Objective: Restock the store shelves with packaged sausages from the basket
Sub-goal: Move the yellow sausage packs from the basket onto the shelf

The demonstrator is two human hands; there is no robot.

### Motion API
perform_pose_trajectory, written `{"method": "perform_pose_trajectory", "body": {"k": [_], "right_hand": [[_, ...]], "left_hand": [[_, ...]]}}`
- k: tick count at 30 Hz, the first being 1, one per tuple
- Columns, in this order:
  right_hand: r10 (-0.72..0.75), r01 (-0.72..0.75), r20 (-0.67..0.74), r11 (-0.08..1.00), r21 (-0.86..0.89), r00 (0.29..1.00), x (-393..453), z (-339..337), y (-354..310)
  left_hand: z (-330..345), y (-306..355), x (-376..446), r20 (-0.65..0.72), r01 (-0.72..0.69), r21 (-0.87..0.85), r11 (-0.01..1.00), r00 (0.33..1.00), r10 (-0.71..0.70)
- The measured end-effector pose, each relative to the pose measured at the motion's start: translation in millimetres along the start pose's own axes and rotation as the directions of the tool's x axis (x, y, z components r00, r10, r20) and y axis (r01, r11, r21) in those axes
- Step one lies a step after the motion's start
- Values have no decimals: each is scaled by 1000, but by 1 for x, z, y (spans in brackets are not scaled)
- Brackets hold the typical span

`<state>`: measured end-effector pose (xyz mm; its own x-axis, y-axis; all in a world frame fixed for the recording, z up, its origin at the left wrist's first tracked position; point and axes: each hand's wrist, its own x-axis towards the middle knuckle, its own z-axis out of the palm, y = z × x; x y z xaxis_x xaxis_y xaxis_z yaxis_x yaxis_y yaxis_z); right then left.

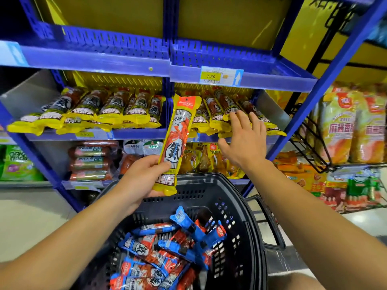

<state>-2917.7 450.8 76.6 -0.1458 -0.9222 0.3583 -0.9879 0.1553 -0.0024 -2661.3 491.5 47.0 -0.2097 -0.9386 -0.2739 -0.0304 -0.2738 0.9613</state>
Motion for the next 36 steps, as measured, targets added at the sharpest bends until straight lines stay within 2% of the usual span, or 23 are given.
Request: {"method": "perform_pose_trajectory", "body": {"k": [4,10,14,18,22,26,33,35,36], "right_hand": [[-15,15,3,1000,-2,1000,-3,-6,-6],[-227,229,-34,971,66,973,-18,-13,-53],[-294,295,-25,950,107,956,-17,-13,-87],[-329,330,-24,940,83,944,-10,-11,-109],[-370,372,-54,927,41,928,-6,-12,-125],[-369,373,-61,926,60,927,-1,-9,-135],[-325,324,-7,939,119,946,3,2,-139],[-319,317,-6,940,126,948,2,4,-140],[-319,318,-10,940,125,948,2,5,-140]], "left_hand": [[-7,2,-8,-10,25,-23,999,1000,-25],[-38,-1,-31,-54,21,36,999,998,-19],[-77,5,-47,-175,-20,15,1000,984,23],[-121,20,-42,-351,-101,18,995,931,101],[-141,39,-13,-437,-133,11,991,891,125],[-145,53,14,-459,-92,26,995,884,93],[-139,79,38,-510,-108,-96,990,859,44],[-140,76,31,-540,-74,-11,997,840,56],[-142,71,25,-572,-64,118,991,811,120]]}}
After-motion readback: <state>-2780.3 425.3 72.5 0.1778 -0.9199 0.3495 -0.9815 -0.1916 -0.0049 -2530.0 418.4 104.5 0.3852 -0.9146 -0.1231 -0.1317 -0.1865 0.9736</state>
